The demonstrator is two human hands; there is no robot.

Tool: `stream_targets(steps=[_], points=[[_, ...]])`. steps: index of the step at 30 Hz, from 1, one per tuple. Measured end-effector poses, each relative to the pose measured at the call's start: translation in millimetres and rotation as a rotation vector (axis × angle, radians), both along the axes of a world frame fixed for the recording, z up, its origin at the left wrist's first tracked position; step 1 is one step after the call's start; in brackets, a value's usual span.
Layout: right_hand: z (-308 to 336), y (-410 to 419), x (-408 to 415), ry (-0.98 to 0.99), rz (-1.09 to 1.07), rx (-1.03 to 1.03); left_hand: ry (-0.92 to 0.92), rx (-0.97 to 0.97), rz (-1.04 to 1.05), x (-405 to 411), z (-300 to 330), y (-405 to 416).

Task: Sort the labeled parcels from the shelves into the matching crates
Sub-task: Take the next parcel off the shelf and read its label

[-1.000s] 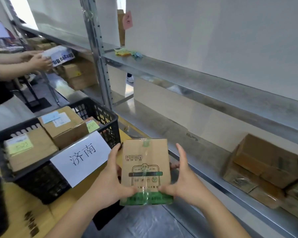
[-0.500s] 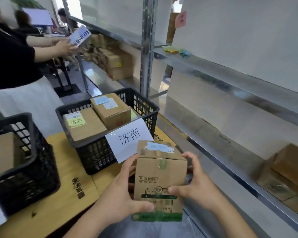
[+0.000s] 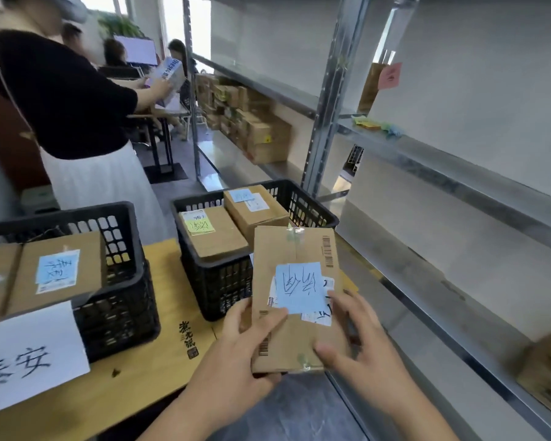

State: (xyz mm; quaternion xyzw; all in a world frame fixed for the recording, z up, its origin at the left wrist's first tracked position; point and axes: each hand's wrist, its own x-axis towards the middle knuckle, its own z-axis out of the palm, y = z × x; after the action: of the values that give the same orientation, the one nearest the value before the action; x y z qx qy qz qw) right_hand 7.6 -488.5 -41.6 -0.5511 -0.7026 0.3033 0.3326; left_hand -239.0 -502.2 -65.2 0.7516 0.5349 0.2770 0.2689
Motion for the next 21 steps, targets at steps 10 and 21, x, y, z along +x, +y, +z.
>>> stream_targets(steps=[10,21], points=[[25,25,-48,-0.224,0.179,0.235,0.011,0.062,0.193,-28,35,-13],[28,99,-51,-0.215,0.346,0.275,0.057,0.106,0.252,-24,49,44]])
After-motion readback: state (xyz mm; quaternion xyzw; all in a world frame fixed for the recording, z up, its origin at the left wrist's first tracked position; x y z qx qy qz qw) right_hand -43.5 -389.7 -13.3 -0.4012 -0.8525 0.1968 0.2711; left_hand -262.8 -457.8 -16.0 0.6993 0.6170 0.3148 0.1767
